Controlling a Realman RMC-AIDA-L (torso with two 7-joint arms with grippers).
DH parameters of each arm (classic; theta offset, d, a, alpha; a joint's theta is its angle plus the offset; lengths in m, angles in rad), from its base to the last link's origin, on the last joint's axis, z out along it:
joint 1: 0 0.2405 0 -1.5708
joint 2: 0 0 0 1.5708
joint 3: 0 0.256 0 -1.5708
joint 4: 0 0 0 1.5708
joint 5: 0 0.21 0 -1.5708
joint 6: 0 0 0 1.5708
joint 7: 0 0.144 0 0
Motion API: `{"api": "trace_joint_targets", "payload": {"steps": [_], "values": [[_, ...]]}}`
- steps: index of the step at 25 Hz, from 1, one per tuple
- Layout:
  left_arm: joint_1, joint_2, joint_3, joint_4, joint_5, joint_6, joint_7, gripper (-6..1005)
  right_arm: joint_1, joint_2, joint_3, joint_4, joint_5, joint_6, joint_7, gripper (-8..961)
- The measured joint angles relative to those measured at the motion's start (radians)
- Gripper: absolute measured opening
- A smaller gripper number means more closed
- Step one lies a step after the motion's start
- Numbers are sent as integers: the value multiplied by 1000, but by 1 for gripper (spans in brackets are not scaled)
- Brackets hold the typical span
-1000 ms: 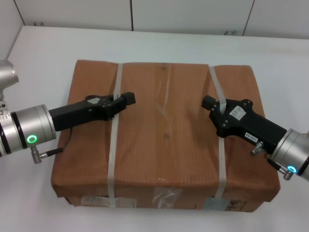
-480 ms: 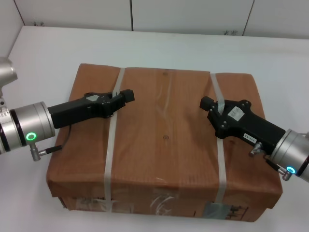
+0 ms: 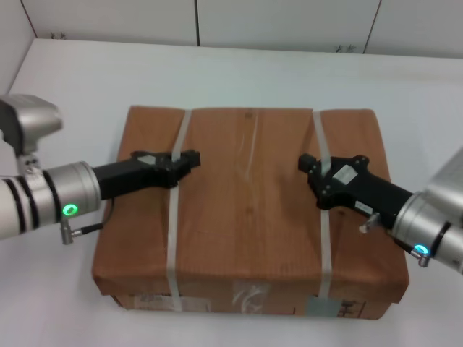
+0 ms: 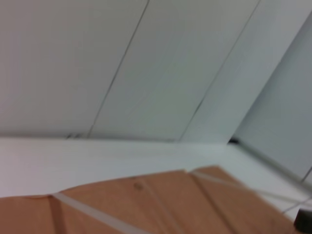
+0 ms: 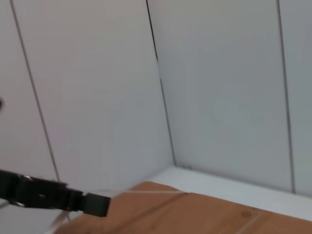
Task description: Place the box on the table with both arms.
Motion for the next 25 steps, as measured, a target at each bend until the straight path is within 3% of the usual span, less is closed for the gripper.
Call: {"api": "trace_joint_targets", "payload": {"steps": [4, 10, 25], "values": [[-17, -29, 0, -1, 43, -111, 37, 85, 17, 0, -16, 57, -1, 149, -67, 2], [-38, -40, 0, -34, 61, -179, 68, 87, 50, 0, -28, 104, -1, 289, -73, 2], [-41, -42, 1, -50, 63, -211, 80, 90, 50, 0, -25, 108, 2, 301, -74, 33]]}}
